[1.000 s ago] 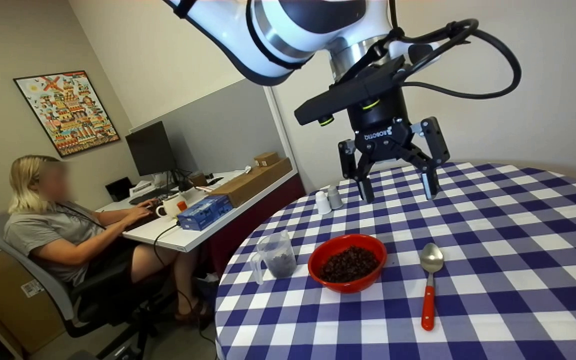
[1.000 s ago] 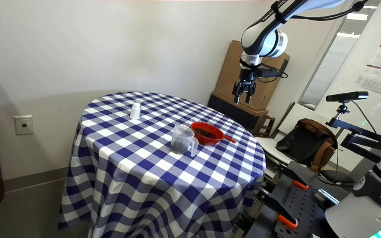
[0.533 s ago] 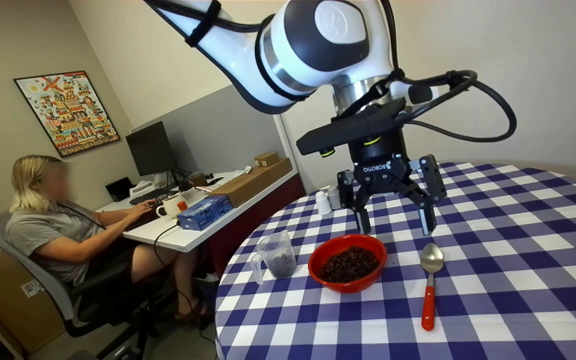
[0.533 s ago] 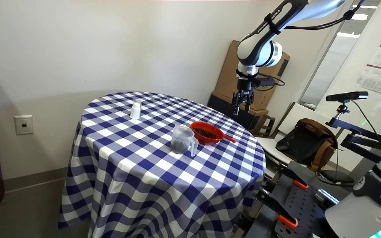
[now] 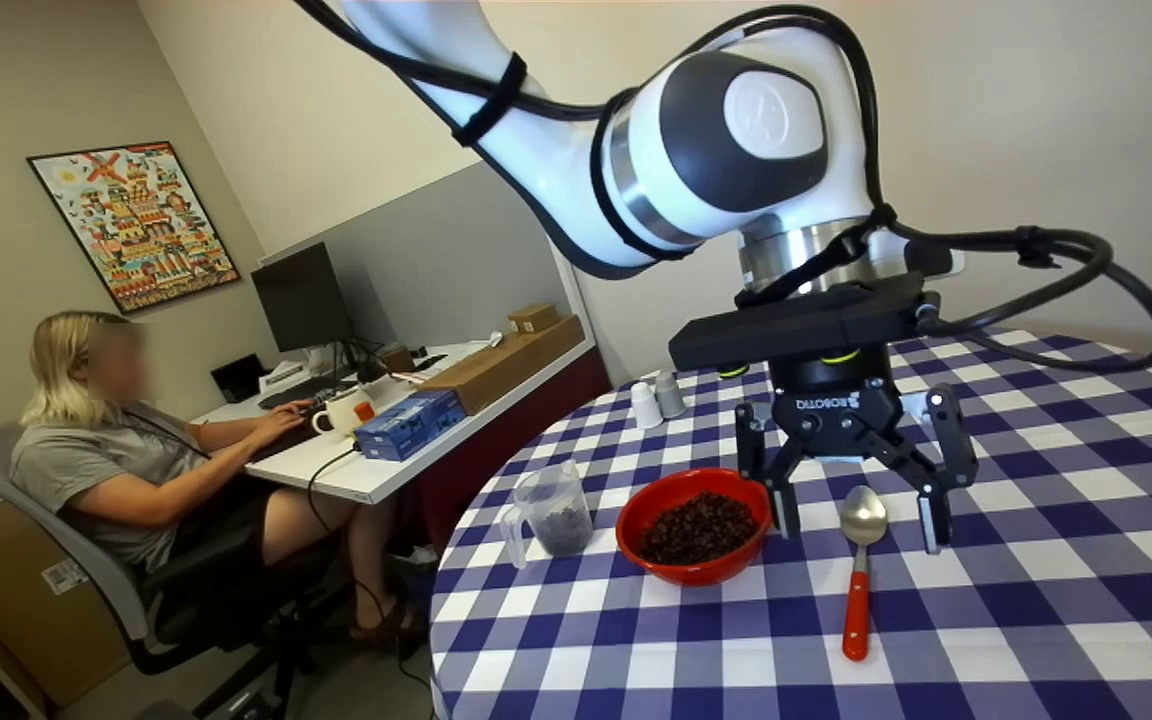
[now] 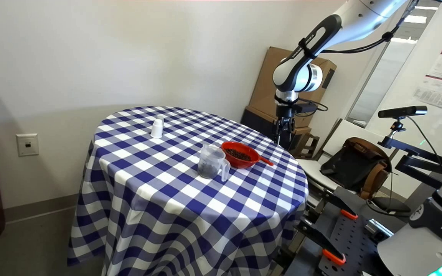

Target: Use the spoon to

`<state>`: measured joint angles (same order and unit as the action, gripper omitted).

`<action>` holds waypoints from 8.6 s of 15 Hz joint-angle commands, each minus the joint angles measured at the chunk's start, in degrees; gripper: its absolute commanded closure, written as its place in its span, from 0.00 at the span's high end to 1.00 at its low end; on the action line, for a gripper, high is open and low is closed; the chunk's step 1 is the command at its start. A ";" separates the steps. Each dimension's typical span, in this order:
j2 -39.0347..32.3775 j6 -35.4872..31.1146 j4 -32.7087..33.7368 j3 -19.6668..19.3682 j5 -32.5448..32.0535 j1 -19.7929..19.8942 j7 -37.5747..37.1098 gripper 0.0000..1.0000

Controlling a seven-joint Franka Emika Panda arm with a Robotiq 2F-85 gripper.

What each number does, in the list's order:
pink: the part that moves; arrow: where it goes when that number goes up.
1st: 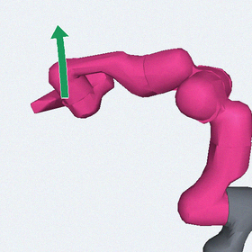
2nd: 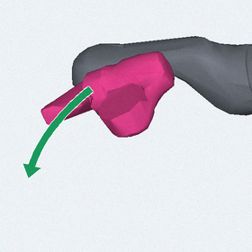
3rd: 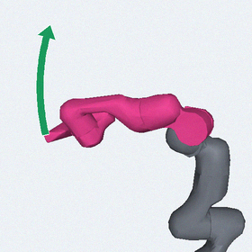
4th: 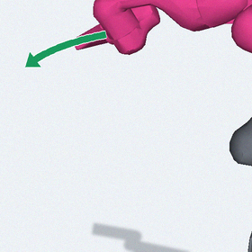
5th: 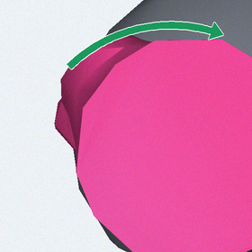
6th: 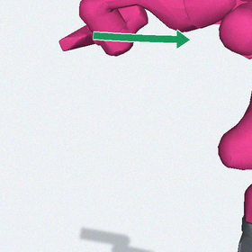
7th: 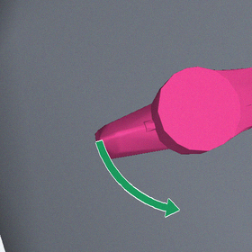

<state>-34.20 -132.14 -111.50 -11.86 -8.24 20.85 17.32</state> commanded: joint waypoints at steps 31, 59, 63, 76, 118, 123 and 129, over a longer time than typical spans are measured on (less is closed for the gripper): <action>-14.45 -8.55 9.15 3.26 -1.44 1.27 8.02 0.07; 0.52 -21.15 -5.39 -12.50 -69.81 -27.87 -14.06 0.07; -2.01 -16.01 -6.06 -14.82 -88.62 -33.82 -27.88 0.07; -1.15 9.07 -10.30 6.33 -104.75 -16.45 -34.24 0.07; -2.88 15.77 -19.18 14.78 -89.09 -14.43 -33.44 0.07; -2.48 13.32 -17.96 14.54 -83.59 -13.84 -32.47 0.07; -2.29 10.58 -15.47 13.84 -77.22 -12.95 -30.77 0.07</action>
<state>-37.08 -119.55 -128.06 2.38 -88.89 7.00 -16.13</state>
